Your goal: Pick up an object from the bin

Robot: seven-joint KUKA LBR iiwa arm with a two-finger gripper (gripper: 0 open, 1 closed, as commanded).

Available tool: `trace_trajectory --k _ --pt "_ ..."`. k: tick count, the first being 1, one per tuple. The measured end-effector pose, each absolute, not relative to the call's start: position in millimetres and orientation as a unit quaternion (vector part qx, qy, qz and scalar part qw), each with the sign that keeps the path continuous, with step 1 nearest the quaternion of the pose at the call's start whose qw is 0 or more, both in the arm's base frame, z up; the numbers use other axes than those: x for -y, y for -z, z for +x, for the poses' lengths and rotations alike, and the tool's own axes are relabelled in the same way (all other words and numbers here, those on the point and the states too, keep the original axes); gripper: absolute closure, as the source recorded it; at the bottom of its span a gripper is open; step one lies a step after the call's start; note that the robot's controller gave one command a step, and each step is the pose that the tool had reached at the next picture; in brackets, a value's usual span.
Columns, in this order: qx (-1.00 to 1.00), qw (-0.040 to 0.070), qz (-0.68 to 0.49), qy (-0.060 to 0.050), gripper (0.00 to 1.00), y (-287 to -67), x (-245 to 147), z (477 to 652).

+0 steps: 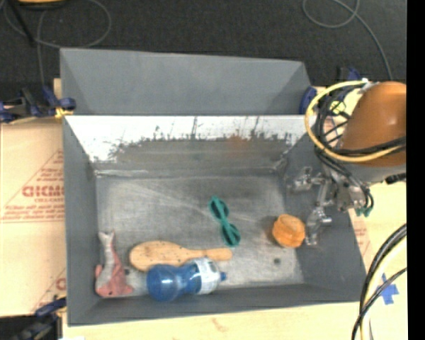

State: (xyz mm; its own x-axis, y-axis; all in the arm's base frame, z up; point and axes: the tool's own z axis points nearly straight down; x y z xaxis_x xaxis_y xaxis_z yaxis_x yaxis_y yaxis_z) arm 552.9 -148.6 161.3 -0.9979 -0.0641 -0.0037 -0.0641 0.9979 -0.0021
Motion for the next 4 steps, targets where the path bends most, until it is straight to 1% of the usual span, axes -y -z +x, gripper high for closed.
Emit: trace_trajectory --k 1,2,3,4 --pt "-0.993 0.002 -0.116 0.001 0.00 -147.5 152.8 537.3" --pt "-0.971 0.000 -0.238 0.003 1.00 -82.6 146.9 532.8" --pt "-0.971 0.000 -0.238 0.003 1.00 -82.6 146.9 532.8" --pt "-0.979 0.002 -0.204 0.001 1.00 -220.2 137.2 527.2"
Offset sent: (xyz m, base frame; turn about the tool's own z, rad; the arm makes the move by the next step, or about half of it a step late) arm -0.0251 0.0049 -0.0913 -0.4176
